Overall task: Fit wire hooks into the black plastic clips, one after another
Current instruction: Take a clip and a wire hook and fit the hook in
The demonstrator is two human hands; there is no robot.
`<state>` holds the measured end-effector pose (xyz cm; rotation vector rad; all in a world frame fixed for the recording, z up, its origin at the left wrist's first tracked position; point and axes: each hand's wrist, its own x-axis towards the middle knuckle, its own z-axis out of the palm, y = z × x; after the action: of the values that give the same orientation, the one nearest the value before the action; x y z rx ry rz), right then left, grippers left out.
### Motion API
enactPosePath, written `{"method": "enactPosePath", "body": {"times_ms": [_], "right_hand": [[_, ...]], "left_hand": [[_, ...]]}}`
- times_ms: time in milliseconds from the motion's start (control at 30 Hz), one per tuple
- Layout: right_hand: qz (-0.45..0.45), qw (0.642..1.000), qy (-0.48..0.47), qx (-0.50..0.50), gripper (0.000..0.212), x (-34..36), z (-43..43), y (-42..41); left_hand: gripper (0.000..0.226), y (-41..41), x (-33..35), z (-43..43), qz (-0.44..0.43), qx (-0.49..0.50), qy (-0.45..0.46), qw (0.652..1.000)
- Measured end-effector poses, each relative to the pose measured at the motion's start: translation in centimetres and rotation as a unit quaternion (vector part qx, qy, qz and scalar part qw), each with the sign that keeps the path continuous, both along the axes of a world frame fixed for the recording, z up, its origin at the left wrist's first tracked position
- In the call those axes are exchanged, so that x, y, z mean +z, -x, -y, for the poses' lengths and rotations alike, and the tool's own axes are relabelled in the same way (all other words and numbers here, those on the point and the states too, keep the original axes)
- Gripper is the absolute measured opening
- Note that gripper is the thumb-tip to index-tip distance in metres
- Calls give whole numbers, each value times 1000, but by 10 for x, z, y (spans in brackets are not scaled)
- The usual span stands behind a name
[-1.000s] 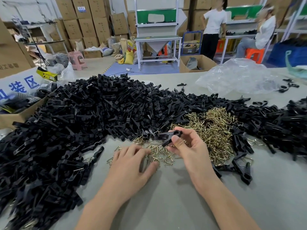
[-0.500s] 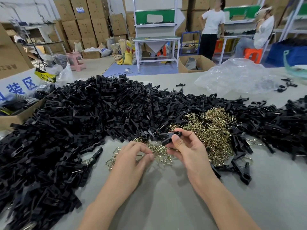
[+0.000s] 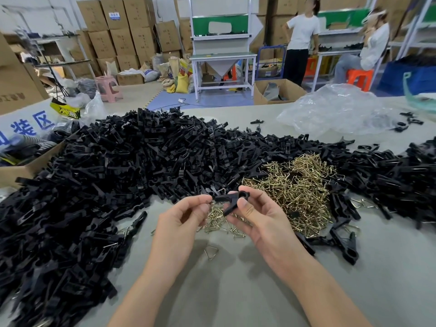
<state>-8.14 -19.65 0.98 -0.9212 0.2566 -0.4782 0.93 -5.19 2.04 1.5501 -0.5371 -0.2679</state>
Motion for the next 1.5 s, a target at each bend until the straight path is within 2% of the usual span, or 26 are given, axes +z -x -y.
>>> {"method": "enactPosePath", "body": {"times_ms": [100, 200, 367, 600, 733, 900, 1067, 1233, 1400, 1500], "right_hand": [[11, 1000, -13, -2, 30, -1, 0, -1], [17, 1000, -3, -3, 25, -1, 0, -1], [16, 999, 50, 6, 21, 0, -2, 0], [12, 996, 83, 23, 21, 3, -5, 2], [19, 994, 92, 46, 20, 5, -8, 4], [14, 997, 64, 33, 23, 4, -7, 2], [8, 999, 44, 29, 21, 2, -5, 0], [29, 999, 32, 33, 21, -2, -2, -1], [19, 995, 93, 21, 20, -3, 1, 2], [4, 988, 151, 19, 24, -2, 1, 4]], "left_hand": [[26, 4, 2, 2, -74, -25, 44, 996], [22, 6, 3, 2, -94, -40, 64, 993], [48, 9, 5, 3, -110, -109, 67, 986], [56, 9, 10, 0, -216, -149, 100, 960], [55, 9, 11, -2, -228, -163, 111, 954], [44, 15, 8, 6, -247, -132, 151, 948], [27, 21, 0, 13, -336, -118, 231, 905], [32, 24, 2, 13, -334, -164, 257, 892], [33, 22, 3, 10, -333, -183, 237, 894], [31, 20, 5, 6, -340, -215, 194, 895]]}}
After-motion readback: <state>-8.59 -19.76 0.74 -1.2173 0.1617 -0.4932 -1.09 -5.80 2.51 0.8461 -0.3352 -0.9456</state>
